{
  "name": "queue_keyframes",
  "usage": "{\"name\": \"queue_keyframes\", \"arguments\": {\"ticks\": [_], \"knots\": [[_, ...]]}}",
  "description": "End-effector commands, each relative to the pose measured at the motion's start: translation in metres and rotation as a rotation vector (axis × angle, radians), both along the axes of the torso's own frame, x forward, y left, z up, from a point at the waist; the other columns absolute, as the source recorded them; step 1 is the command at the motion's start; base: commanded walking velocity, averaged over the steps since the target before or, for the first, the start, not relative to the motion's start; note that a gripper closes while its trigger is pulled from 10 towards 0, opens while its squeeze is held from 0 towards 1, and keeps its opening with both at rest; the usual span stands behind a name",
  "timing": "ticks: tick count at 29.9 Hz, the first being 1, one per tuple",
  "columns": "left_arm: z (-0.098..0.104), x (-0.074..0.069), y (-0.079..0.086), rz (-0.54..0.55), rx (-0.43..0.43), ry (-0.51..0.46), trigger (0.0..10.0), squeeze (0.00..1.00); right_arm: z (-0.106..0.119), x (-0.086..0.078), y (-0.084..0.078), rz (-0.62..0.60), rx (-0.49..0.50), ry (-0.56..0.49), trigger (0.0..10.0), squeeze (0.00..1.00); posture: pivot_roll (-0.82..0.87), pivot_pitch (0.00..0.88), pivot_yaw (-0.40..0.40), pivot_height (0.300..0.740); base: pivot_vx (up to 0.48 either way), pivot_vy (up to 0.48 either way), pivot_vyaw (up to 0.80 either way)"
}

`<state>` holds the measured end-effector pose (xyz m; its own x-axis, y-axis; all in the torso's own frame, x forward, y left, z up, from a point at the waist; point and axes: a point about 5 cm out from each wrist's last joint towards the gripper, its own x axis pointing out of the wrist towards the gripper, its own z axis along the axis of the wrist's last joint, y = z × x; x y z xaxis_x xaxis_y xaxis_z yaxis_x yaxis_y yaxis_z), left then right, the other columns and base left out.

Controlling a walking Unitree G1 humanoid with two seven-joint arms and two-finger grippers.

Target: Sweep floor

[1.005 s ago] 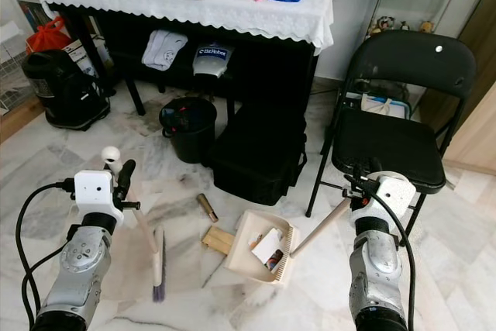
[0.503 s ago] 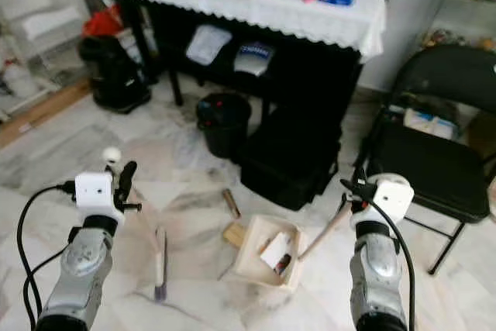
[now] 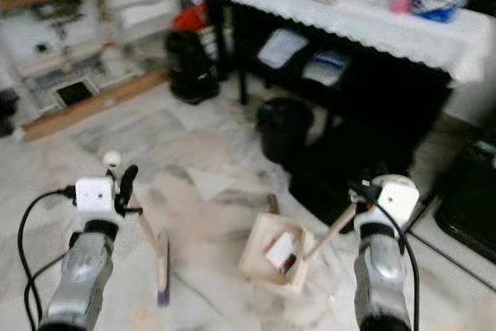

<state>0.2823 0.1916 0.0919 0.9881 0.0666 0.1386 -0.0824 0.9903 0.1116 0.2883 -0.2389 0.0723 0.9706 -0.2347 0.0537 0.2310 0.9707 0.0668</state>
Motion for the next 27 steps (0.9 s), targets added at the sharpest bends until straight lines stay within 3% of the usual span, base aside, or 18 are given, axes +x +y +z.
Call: {"name": "queue_keyframes", "arguments": {"ticks": [1,16,27], "knots": [[0.009,0.003,0.003,0.001,0.01,-0.036,10.0,0.0,0.013,0.004,0.0,0.0,0.001,-0.071,10.0,0.0,0.0,0.0,-0.001,0.74,0.0,0.0,0.8],[0.012,0.002,0.018,0.042,0.038,-0.039,10.0,0.0,0.018,0.015,0.001,0.016,-0.013,-0.073,10.0,0.0,0.06,0.0,-0.024,0.74,0.0,0.0,0.8],[0.013,0.0,0.034,0.11,0.036,-0.052,10.0,0.0,0.023,0.031,0.013,0.049,0.01,-0.085,10.0,0.0,0.12,0.0,-0.051,0.74,0.0,0.0,0.8]]}}
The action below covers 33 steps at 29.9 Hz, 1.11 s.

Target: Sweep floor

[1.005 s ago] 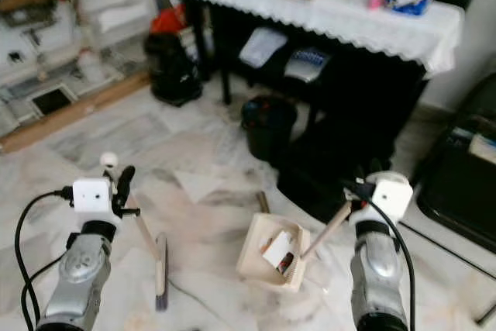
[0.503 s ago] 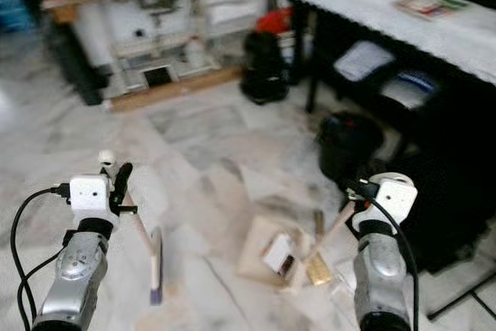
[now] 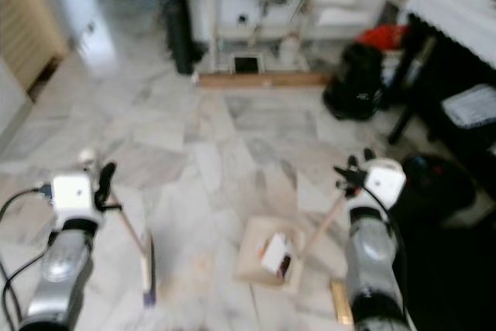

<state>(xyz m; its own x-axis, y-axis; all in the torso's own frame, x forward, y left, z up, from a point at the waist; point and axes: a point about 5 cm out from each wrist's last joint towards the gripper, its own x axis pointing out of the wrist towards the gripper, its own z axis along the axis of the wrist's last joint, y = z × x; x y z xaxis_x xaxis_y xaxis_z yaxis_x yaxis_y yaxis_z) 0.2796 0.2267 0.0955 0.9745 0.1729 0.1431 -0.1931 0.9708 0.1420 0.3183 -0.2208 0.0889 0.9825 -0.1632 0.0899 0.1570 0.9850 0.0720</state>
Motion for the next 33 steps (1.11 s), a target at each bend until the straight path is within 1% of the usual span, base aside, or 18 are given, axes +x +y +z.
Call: {"name": "queue_keyframes", "arguments": {"ticks": [1,4,11,14,19,20,22,24,27,28,30,33], "knots": [[0.01,0.003,-0.001,-0.002,0.01,-0.051,10.0,0.0,0.008,0.002,-0.005,-0.022,0.015,-0.051,10.0,0.0,0.12,0.0,-0.05,0.74,0.0,0.0,0.8],[0.012,0.004,0.003,0.012,0.018,-0.055,10.0,0.0,0.009,0.005,-0.003,-0.019,0.024,-0.054,10.0,0.0,0.13,0.0,-0.044,0.74,0.0,0.0,0.8],[0.013,0.002,0.009,0.018,0.033,-0.057,10.0,0.0,0.007,0.008,0.003,-0.006,0.036,-0.056,10.0,0.0,0.13,0.0,-0.047,0.74,0.0,0.0,0.8],[0.012,0.001,0.01,0.02,0.033,-0.053,10.0,0.0,0.008,0.008,0.003,-0.005,0.035,-0.063,10.0,0.0,0.12,0.0,-0.044,0.74,0.0,0.0,0.8],[0.011,0.004,0.004,0.01,0.027,-0.05,10.0,0.0,0.009,0.005,-0.004,-0.025,0.022,-0.073,10.0,0.0,0.07,0.0,-0.021,0.74,0.0,0.0,0.8],[0.011,0.005,0.004,0.017,0.018,-0.048,10.0,0.0,0.009,0.004,-0.007,-0.039,0.019,-0.077,10.0,0.0,0.07,0.0,-0.022,0.74,0.0,0.0,0.8],[0.01,0.005,0.004,0.023,0.009,-0.045,10.0,0.0,0.01,0.003,-0.009,-0.046,0.015,-0.08,10.0,0.0,0.07,0.0,-0.022,0.74,0.0,0.0,0.8],[0.006,0.003,0.0,0.015,0.007,-0.035,10.0,0.0,0.01,0.001,-0.013,-0.047,0.007,-0.082,10.0,0.0,0.06,0.0,-0.032,0.74,0.0,0.0,0.8],[0.004,0.004,-0.006,-0.002,0.001,-0.034,10.0,0.0,0.012,0.002,-0.013,-0.028,-0.013,-0.082,10.0,0.0,0.06,0.0,-0.042,0.74,0.0,0.0,0.8],[0.005,0.004,-0.006,0.004,-0.003,-0.037,10.0,0.0,0.013,0.002,-0.014,-0.025,-0.017,-0.084,10.0,0.0,0.05,0.0,-0.046,0.74,0.0,0.0,0.8],[0.003,0.002,-0.001,0.035,-0.003,-0.03,10.0,0.0,0.015,0.001,-0.017,-0.033,-0.017,-0.088,10.0,0.0,0.05,0.0,-0.056,0.74,0.0,0.0,0.8],[0.002,-0.002,0.004,0.053,0.0,-0.029,10.0,0.0,0.015,0.001,-0.019,-0.032,-0.021,-0.084,10.0,0.0,0.06,0.0,-0.06,0.74,0.0,0.0,0.8]]}}
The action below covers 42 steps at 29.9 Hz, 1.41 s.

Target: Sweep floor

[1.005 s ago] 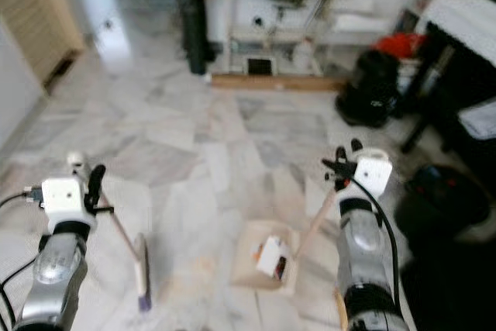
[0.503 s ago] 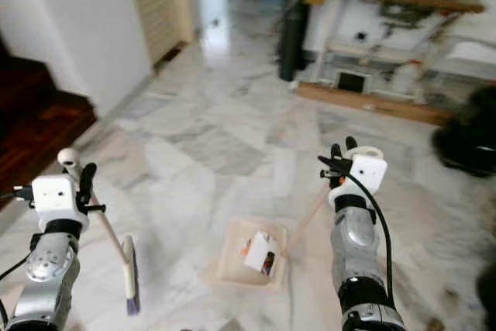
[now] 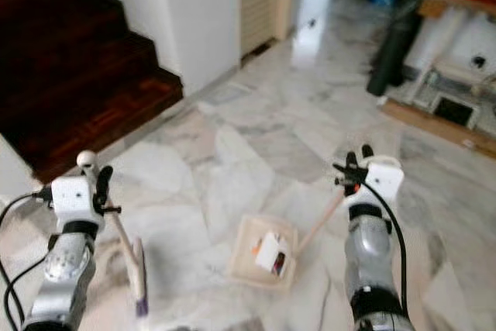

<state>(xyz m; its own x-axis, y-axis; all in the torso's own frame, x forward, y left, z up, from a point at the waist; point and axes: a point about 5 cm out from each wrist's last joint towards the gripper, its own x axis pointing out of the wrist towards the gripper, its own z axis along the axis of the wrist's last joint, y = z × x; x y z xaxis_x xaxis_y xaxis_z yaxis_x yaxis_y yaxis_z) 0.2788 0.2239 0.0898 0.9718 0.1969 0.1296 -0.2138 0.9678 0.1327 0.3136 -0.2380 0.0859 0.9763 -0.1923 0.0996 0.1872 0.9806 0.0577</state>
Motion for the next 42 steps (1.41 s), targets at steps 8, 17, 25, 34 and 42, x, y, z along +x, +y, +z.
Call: {"name": "queue_keyframes", "arguments": {"ticks": [8,17,25,34,42], "knots": [[0.004,-0.005,0.01,0.023,0.028,-0.015,10.0,0.0,0.019,0.004,-0.002,-0.005,-0.016,-0.087,10.0,0.0,0.01,0.0,-0.023,0.74,0.0,0.0,0.8],[0.007,0.004,0.017,0.029,0.044,-0.014,10.0,0.0,0.018,-0.009,-0.014,-0.053,0.002,-0.113,10.0,0.0,-0.01,0.0,-0.021,0.74,0.0,0.0,0.53],[0.01,-0.001,0.012,0.023,0.039,-0.03,10.0,0.0,0.014,-0.01,-0.016,-0.065,0.018,-0.084,10.0,0.0,0.03,0.0,-0.026,0.74,0.0,0.0,0.48],[0.002,-0.007,0.01,0.015,0.037,-0.002,10.0,0.0,0.009,-0.014,-0.004,-0.031,0.026,-0.074,10.0,0.0,0.01,0.0,-0.017,0.74,0.0,0.0,0.8],[0.004,-0.005,0.007,-0.003,0.037,-0.003,10.0,0.0,0.009,-0.014,-0.005,-0.033,0.044,-0.065,10.0,0.0,0.01,0.0,-0.008,0.74,0.0,0.0,0.4]]}}
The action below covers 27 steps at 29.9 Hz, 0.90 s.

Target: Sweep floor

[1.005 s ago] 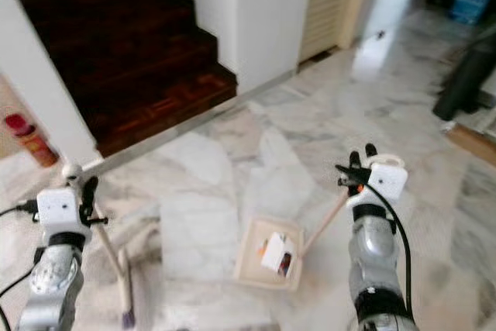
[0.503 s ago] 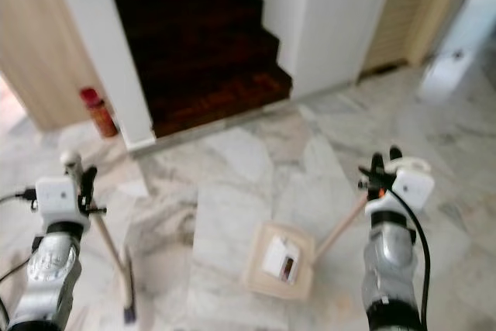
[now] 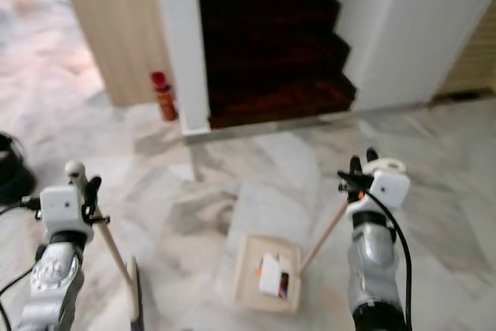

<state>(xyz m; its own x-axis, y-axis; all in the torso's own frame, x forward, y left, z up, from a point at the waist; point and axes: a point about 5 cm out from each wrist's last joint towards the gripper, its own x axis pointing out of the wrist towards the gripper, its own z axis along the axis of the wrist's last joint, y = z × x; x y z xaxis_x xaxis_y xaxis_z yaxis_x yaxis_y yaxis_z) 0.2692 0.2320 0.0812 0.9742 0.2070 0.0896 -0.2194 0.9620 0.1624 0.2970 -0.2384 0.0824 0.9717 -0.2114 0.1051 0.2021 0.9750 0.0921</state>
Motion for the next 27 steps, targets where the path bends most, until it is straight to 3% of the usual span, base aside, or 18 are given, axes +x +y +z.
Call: {"name": "queue_keyframes", "arguments": {"ticks": [1,27], "knots": [[0.012,0.004,-0.001,-0.019,0.017,-0.047,10.0,0.0,0.012,0.002,-0.004,-0.017,0.011,-0.051,10.0,0.0,0.0,0.0,-0.007,0.74,0.0,0.0,0.0],[0.012,0.006,-0.013,-0.048,-0.013,-0.05,10.0,0.0,0.014,0.004,-0.004,-0.004,0.026,-0.046,10.0,0.0,0.01,0.0,-0.02,0.74,0.0,0.0,0.0]]}}
